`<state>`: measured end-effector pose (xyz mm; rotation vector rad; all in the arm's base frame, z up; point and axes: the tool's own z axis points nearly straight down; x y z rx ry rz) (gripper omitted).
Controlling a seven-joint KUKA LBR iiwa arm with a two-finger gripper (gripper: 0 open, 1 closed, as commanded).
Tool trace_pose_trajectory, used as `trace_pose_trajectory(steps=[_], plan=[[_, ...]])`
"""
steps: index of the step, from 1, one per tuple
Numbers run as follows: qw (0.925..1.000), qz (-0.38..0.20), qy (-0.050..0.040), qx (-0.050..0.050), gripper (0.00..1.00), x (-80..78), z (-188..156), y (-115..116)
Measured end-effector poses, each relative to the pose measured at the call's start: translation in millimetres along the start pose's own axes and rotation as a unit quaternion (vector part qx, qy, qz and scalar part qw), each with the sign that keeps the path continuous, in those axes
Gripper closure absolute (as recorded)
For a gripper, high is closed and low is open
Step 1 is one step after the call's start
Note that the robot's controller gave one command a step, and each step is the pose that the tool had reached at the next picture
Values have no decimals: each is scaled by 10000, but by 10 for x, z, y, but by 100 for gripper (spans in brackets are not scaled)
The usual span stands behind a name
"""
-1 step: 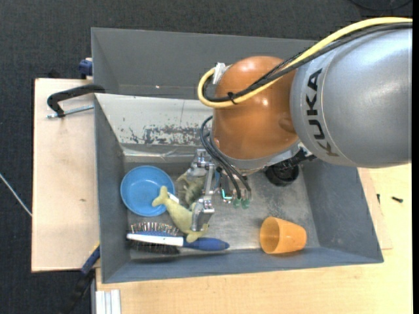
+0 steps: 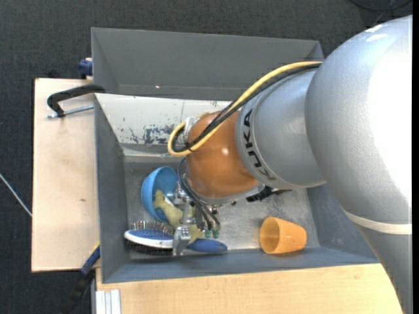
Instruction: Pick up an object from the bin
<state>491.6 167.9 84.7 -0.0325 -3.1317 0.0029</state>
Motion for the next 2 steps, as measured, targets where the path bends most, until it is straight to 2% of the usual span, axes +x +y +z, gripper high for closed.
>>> trace_pose_trajectory(steps=[1,2], plan=[[10000,6,-35,-17,100,-16,-44,6],[9999,110,-96,-30,100,-126,-1423,-47]])
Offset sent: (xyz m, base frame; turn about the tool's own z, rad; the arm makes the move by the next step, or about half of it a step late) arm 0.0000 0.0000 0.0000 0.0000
